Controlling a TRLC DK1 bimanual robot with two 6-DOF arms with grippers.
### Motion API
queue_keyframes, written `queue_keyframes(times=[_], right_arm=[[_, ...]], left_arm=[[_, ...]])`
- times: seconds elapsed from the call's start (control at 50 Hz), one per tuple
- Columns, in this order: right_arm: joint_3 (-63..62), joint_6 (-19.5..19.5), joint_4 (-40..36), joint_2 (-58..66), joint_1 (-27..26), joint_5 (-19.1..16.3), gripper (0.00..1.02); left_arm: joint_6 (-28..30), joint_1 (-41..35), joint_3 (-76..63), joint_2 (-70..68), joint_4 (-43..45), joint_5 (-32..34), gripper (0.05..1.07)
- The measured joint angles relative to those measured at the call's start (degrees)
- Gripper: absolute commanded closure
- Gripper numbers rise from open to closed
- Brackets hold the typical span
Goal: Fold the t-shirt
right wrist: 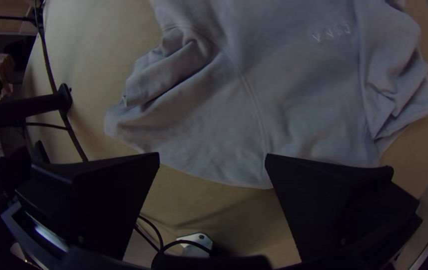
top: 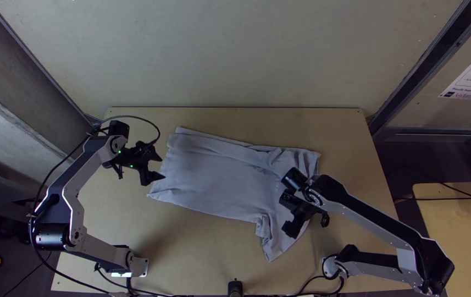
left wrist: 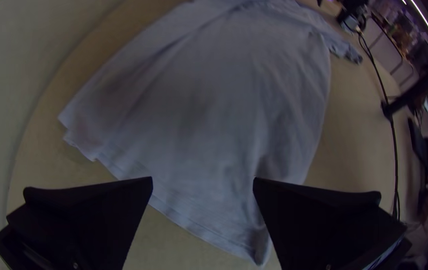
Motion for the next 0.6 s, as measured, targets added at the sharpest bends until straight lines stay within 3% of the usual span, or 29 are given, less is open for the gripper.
queue_keyframes(times=[0.3, 0.6], right_arm=[[-2.49, -0.02, -0.61, 2.29, 7.28, -0.04, 0.05], [-2.95, -0.02, -0.72, 5.90, 9.11, -0.22, 0.06]], left_arm=[[10.01, -0.81, -3.43, -1.70, -1.44, -3.61, 0.11], [12.35, -1.64, -3.65, -1.70, -0.98, -4.02, 0.11]])
